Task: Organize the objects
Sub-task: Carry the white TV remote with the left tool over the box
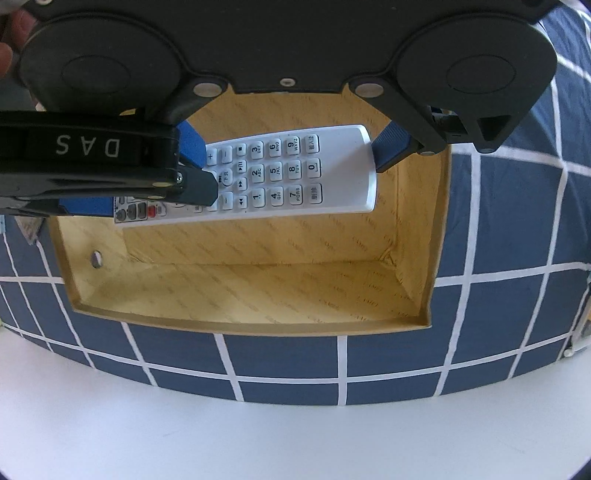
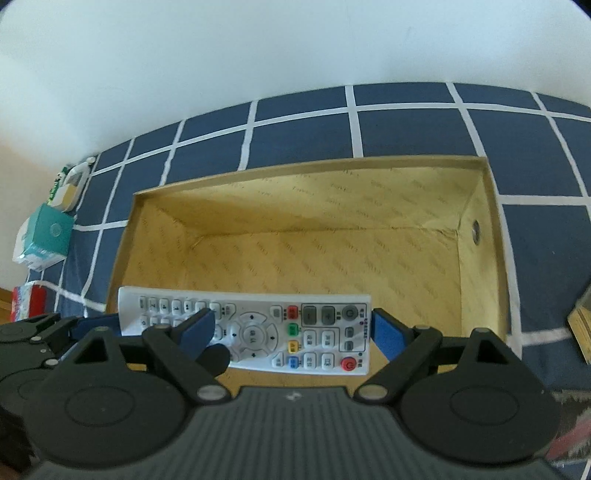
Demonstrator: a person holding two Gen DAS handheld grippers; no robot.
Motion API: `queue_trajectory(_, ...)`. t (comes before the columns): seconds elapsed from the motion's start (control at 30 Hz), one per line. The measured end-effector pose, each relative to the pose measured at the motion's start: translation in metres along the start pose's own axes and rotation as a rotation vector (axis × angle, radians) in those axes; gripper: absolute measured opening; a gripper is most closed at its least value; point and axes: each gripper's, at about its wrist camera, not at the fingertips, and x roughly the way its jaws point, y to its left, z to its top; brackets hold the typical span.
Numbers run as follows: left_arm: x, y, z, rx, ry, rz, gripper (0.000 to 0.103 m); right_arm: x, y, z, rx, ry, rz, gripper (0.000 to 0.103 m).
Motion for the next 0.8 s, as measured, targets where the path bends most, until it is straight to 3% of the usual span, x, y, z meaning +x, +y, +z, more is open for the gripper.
queue_trajectory(0.3, 0.041, 0.007, 0.026, 0.008, 0.032, -0.008, 0.095, 0.042, -0.016, 0.025, 0.041, 0.023, -0.016, 0.09)
queue_trajectory(0.8, 0.074, 0.009, 0.054, 0.008, 0.047, -0.021, 0.095, 0.082, -0.041, 0.045, 0.114, 0.013, -0.036, 0.09)
